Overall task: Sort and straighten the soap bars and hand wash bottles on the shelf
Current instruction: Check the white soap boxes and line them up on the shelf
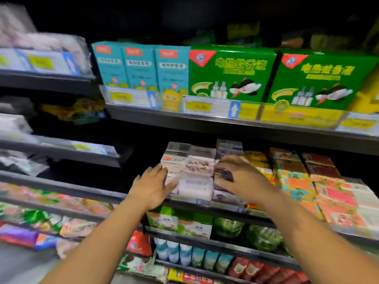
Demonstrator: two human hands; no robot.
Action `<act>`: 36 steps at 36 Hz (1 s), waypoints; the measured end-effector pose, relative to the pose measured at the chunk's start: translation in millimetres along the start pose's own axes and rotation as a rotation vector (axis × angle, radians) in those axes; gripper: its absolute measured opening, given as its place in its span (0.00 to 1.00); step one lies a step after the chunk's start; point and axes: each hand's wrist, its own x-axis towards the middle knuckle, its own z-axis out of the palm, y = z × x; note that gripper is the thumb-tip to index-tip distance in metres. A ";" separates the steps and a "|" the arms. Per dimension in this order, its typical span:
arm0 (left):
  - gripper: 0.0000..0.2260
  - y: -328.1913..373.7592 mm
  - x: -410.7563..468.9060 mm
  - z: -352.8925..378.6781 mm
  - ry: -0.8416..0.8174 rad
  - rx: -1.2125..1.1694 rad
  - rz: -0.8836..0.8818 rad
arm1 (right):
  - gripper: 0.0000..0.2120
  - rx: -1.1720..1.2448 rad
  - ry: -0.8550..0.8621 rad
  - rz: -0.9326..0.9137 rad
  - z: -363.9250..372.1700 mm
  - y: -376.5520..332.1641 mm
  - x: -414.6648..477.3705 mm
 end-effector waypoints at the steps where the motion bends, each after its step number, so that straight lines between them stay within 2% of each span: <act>1: 0.36 -5.3 2.6 3.5 -0.024 0.008 -0.020 | 0.25 -0.020 -0.008 -0.005 2.5 -8.2 8.3; 6: 0.36 -11.2 17.0 7.2 -0.122 -0.016 -0.062 | 0.28 -0.066 -0.053 -0.024 10.2 -44.2 44.9; 12: 0.33 -18.0 57.0 -0.9 -0.066 -0.018 0.013 | 0.27 0.009 -0.125 0.009 27.1 -69.2 86.5; 16: 0.28 -23.1 68.6 19.9 -0.083 -0.054 -0.002 | 0.32 -0.073 -0.137 0.053 30.3 -75.1 121.0; 19: 0.26 -27.0 72.0 27.4 -0.121 -0.103 -0.004 | 0.29 -0.046 -0.128 0.067 32.2 -72.6 149.5; 21: 0.24 -28.8 71.6 24.7 -0.191 -0.035 0.031 | 0.34 -0.005 -0.123 0.087 37.4 -67.8 167.6; 24: 0.23 -27.2 67.4 19.9 -0.179 0.038 0.026 | 0.45 0.010 -0.164 0.086 47.6 -54.5 194.3; 28: 0.26 -28.1 73.9 22.8 -0.213 -0.036 0.002 | 0.48 -0.063 -0.281 0.065 52.1 -51.9 217.2; 31: 0.29 -28.8 80.0 27.8 -0.233 -0.113 -0.031 | 0.55 -0.075 -0.384 0.055 51.4 -56.2 226.3; 36: 0.33 -25.9 79.0 26.4 -0.208 -0.165 -0.087 | 0.58 -0.229 -0.406 0.001 54.8 -65.3 237.7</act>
